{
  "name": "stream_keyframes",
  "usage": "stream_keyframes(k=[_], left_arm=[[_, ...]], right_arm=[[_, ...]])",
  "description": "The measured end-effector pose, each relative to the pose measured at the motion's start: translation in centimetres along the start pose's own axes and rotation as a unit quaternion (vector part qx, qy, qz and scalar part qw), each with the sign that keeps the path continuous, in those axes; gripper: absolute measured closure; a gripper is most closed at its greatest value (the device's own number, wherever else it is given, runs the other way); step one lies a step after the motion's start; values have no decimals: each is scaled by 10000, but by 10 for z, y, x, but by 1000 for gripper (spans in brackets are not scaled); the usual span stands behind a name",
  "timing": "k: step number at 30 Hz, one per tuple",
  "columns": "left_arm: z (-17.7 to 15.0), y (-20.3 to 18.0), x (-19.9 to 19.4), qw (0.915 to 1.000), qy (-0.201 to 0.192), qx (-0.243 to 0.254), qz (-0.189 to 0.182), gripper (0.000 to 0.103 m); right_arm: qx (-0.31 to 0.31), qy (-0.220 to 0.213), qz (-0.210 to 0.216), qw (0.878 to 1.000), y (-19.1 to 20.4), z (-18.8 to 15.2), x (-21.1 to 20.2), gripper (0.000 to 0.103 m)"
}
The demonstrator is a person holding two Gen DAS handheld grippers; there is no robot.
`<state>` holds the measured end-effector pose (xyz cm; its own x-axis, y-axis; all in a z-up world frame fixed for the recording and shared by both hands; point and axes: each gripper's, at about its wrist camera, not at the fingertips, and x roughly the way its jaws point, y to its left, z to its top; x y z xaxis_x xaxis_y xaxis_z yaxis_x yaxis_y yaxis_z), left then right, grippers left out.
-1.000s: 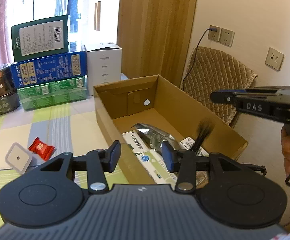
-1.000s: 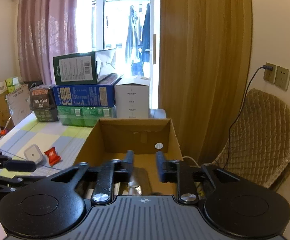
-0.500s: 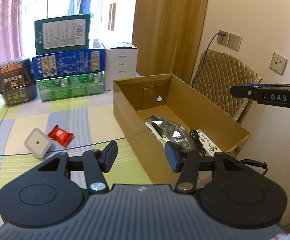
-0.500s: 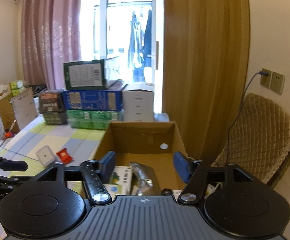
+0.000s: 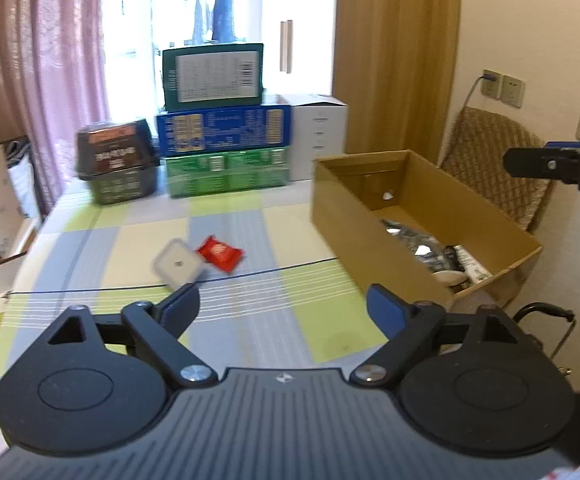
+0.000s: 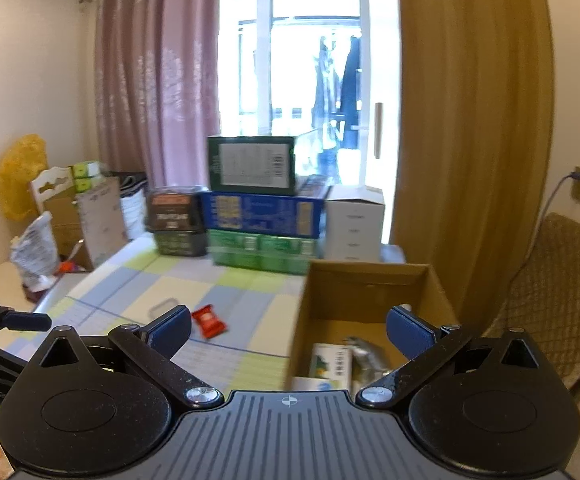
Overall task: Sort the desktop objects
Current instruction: 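Return both grippers to the table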
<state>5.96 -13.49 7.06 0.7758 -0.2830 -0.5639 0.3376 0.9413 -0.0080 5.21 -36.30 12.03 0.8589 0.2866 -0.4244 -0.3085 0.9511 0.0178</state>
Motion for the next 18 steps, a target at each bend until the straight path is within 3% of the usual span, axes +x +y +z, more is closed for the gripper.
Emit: stream_keyframes(k=[5, 18], left_arm=[[-9, 21, -17, 9997, -20, -19, 249, 1], [-32, 66, -36, 9976, 159, -85, 672, 1]], right_arm=[[-65, 70, 247, 9996, 29, -4, 4, 2], [-233, 389, 556, 9974, 73, -24, 24, 2]])
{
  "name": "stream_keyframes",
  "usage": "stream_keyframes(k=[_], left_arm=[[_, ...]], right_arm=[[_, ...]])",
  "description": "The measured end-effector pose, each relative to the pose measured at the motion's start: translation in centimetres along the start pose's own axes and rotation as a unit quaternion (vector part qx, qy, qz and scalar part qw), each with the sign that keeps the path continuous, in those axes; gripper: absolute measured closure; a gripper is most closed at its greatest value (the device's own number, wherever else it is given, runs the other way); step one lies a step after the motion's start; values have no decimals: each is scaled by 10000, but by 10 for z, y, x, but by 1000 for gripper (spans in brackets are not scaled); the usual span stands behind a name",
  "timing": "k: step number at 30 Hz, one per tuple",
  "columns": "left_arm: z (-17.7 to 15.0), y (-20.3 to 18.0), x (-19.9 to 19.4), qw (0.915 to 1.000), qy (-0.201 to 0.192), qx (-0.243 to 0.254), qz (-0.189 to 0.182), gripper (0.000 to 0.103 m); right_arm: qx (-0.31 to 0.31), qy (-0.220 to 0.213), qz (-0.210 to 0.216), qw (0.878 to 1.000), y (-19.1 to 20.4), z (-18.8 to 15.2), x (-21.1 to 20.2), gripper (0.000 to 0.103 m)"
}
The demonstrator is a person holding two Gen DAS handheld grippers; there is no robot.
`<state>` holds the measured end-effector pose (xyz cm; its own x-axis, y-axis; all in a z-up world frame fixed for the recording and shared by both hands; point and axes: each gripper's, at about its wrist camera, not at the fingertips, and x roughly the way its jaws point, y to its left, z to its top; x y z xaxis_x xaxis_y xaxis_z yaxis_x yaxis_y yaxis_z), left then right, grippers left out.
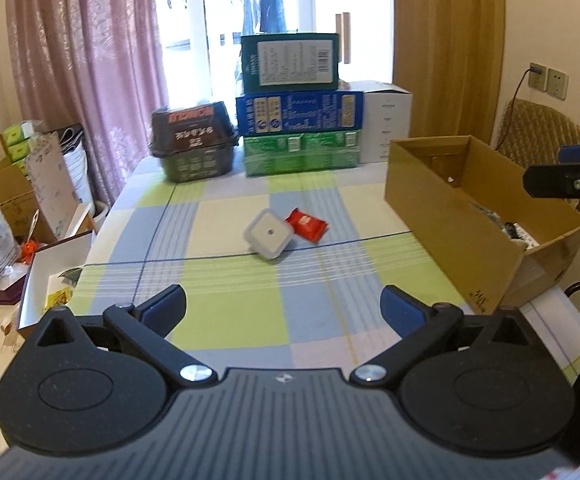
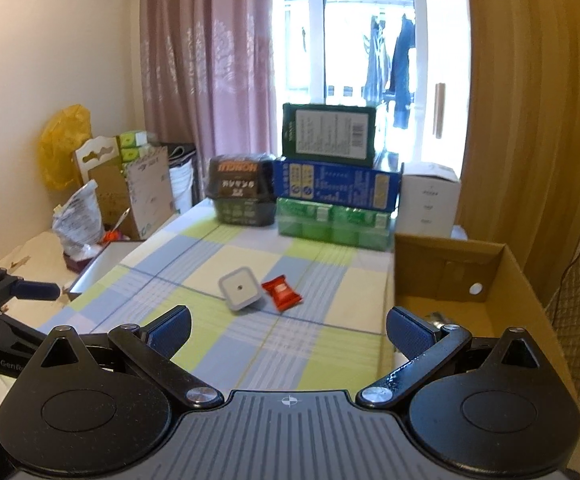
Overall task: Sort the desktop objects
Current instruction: 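Return both grippers to the table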
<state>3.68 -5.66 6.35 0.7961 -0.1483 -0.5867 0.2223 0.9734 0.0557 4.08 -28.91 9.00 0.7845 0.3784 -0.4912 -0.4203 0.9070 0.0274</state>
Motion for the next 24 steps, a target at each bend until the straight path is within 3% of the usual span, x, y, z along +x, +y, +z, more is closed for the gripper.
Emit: stream_keyframes(k=[14, 24], left_arm=[[-18, 31, 34, 9994, 308, 124, 51, 1], [-17, 45, 89, 9978, 220, 604, 133, 1]], right_arm=[[-141, 375, 22, 9992, 20, -16, 57, 2], [-3, 738, 110, 9972, 11, -18, 143, 2]])
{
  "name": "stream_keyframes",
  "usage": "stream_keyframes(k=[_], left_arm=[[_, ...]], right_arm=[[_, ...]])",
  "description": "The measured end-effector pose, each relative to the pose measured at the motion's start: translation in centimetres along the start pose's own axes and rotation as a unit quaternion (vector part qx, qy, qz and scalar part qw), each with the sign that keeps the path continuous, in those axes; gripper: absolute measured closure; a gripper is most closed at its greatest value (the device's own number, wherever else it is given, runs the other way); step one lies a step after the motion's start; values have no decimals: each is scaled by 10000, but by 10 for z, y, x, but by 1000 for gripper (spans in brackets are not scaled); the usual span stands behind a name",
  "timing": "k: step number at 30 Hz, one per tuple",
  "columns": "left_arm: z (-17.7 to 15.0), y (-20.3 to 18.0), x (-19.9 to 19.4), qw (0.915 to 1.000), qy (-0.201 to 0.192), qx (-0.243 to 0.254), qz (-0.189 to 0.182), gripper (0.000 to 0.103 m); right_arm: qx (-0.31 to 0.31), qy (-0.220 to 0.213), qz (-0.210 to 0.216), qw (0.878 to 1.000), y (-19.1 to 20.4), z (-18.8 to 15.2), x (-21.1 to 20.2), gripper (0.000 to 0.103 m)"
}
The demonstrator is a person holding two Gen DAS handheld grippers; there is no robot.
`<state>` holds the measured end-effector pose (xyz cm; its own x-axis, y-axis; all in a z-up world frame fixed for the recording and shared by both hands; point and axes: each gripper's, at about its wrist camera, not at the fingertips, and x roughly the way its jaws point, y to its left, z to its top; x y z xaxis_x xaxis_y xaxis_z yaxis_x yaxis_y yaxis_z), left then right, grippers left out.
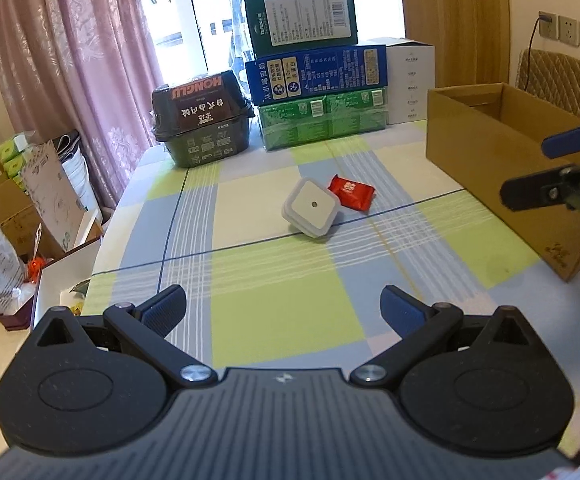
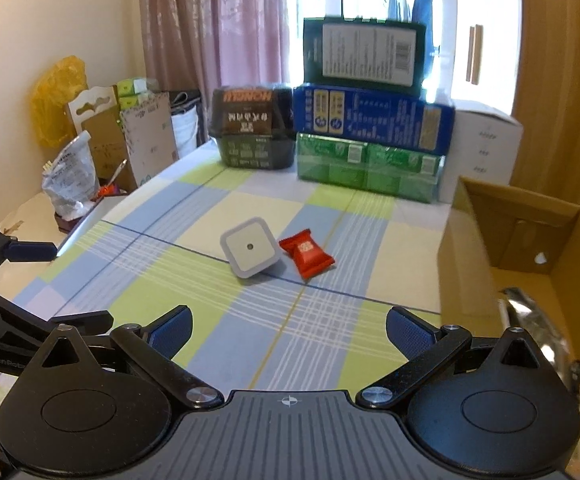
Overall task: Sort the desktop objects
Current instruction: 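Return both grippers to the table, then grasp the white square night-light with the left gripper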
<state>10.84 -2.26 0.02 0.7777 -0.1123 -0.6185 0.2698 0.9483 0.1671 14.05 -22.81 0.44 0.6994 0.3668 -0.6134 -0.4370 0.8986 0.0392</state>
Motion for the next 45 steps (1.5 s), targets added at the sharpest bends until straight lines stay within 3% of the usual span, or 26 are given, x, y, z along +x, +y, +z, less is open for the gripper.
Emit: stream_keyframes(k=[4, 7, 12, 15, 22, 34, 40, 45], left_arm=[[6, 7, 32, 10000, 39, -25, -65, 1], [12, 8, 58, 9999, 54, 78, -98, 2], [24, -2, 94, 9975, -62, 704, -79, 2], [31, -8, 114, 9950, -167, 968, -179, 2], [42, -28, 153, 9818, -406, 1834, -272, 5], [37, -45, 199, 9708, -480, 2349, -102, 15], [32, -49, 210, 9667, -556, 2498, 22, 26], [30, -46, 215, 9657, -587, 2529, 59, 41]], right_arm=[[91, 15, 1, 10000, -11, 4, 35, 4], [194, 69, -1, 9998, -21, 8, 60, 16], [-144, 70, -153, 9998, -28, 16, 96, 37], [-288, 128, -138, 9994, -32, 20, 116, 43], [-446, 345, -226, 9982, -36, 23, 154, 44], [-739, 586, -290, 9951, -40, 25, 187, 44], [-752, 598, -169, 9952, -42, 23, 200, 44], [-872, 508, -52, 9949, -38, 23, 207, 44]])
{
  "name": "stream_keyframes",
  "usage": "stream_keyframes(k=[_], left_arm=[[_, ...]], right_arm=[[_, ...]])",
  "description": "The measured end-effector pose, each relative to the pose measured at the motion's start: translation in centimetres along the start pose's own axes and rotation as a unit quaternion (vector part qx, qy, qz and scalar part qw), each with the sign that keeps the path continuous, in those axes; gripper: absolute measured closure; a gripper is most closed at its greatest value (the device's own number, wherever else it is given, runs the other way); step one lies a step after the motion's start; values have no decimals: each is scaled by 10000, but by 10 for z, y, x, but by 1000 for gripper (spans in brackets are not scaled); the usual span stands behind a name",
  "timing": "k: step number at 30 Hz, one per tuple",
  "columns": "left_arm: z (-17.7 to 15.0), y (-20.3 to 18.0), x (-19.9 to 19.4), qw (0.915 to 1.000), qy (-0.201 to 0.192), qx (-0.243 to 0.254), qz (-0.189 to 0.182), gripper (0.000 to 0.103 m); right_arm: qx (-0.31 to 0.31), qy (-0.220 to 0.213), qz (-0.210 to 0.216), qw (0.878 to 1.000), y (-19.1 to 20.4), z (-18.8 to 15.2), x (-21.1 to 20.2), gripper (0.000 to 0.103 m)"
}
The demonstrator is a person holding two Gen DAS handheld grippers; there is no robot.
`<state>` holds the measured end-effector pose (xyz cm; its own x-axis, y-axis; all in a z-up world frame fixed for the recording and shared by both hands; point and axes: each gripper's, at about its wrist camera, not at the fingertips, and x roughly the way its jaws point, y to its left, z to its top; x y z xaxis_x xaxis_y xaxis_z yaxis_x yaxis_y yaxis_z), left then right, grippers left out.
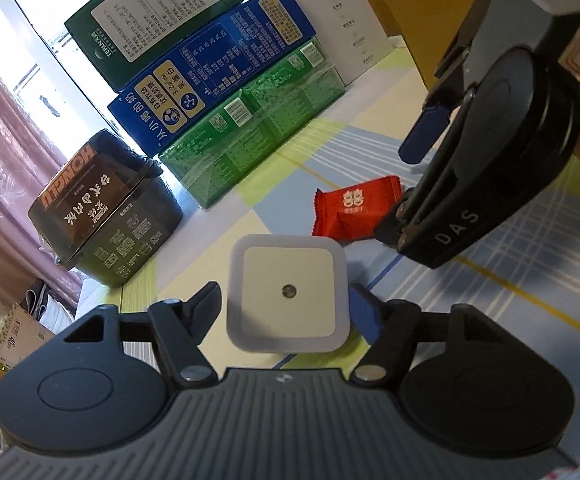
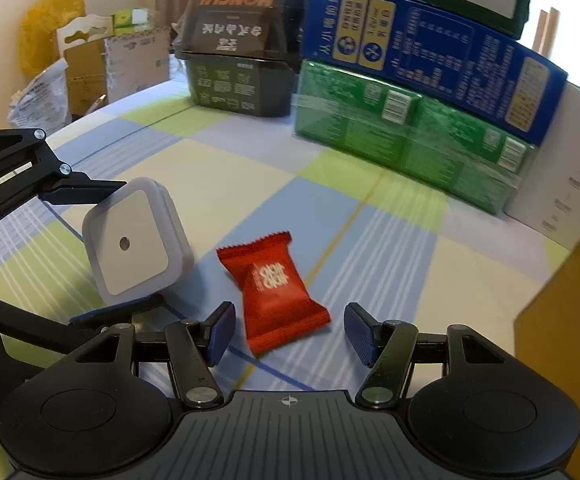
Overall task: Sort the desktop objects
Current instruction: 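Grasp the white square night-light with the left gripper, then grasp the red candy packet with the right gripper while the left gripper holds the night-light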
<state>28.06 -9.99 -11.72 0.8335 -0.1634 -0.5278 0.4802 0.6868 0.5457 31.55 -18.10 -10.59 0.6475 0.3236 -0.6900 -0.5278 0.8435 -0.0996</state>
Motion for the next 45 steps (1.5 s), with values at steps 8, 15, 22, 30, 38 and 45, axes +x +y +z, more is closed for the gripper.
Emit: stream_keyframes(k=[8, 15, 22, 30, 38, 45], left_arm=[[-4, 24, -2, 9976, 158, -662, -79, 42], [-9, 39, -3, 9918, 198, -1245, -226, 42], [-12, 50, 0, 9827, 326, -1794, -320, 41], [-14, 57, -4, 9705, 565, -2293, -489, 42], [-15, 58, -26, 9619, 725, -2555, -651, 42], [-21, 59, -76, 9471, 867, -3000, -736, 42]], right_arm=[[25, -166, 103, 9998, 2, 5, 14, 45], [212, -204, 253, 9992, 0, 6, 15, 63], [416, -127, 229, 9988, -2, 5, 11, 77], [1114, 51, 392, 9930, -10, 0, -3, 77], [1398, 1, 408, 9893, 1, -2, -48, 77], [1526, -37, 406, 9875, 16, -15, -98, 77]])
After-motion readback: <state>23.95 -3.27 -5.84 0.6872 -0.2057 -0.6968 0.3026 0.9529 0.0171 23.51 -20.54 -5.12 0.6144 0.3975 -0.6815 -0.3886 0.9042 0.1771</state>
